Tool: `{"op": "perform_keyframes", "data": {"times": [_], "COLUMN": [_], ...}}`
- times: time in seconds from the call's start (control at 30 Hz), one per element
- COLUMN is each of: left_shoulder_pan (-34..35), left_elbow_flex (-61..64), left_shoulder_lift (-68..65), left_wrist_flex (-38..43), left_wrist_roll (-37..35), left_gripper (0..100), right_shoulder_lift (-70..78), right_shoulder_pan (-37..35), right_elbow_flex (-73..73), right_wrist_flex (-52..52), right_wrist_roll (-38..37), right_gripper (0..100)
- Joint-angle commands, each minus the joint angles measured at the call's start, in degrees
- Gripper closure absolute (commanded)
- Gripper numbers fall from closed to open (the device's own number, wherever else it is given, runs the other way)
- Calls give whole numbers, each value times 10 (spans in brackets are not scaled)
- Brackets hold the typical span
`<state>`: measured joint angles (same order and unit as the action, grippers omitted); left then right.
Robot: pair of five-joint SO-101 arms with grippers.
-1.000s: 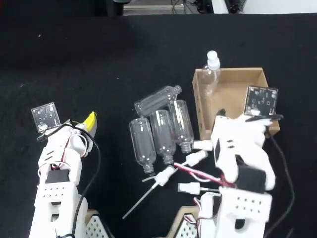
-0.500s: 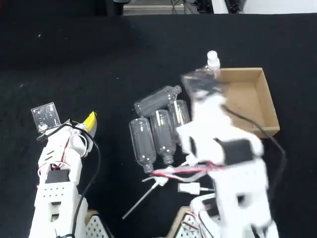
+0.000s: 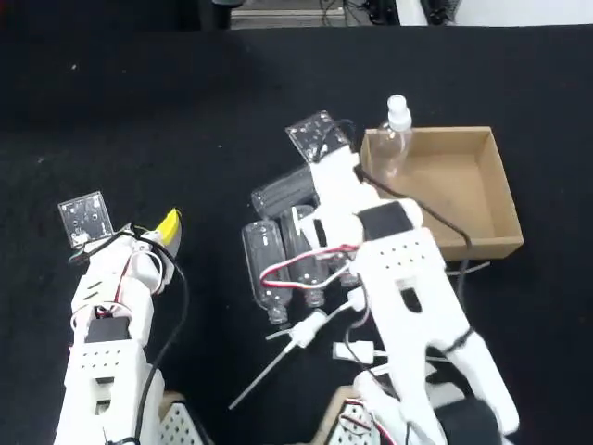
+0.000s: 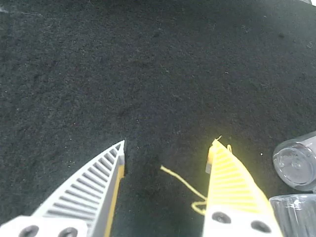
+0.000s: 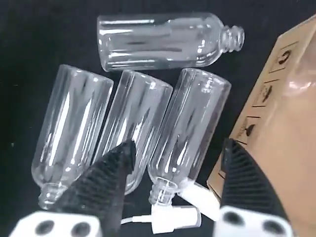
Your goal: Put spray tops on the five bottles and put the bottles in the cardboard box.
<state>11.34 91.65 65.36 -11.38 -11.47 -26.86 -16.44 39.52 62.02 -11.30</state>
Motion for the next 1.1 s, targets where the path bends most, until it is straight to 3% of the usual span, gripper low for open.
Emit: {"op": "perform_keyframes", "data": {"times": [0.0,0.23,1.07], "left_shoulder_pan": [-3,-3,-3], "left_elbow_flex": [-8,-8,-8], "left_shoulder_lift": [7,7,7], "left_wrist_flex": [14,14,14], "left_wrist_roll": [-6,-6,-6], "left_gripper": [746,745,745], "right_shoulder_lift": [27,80,198], "right_shoulder_pan": [4,54,53], "right_elbow_flex": [-6,-2,9], "right_wrist_flex": [-35,-75,-154], "right_wrist_roll": [-7,-36,-36], "right_gripper": [762,762,762]}}
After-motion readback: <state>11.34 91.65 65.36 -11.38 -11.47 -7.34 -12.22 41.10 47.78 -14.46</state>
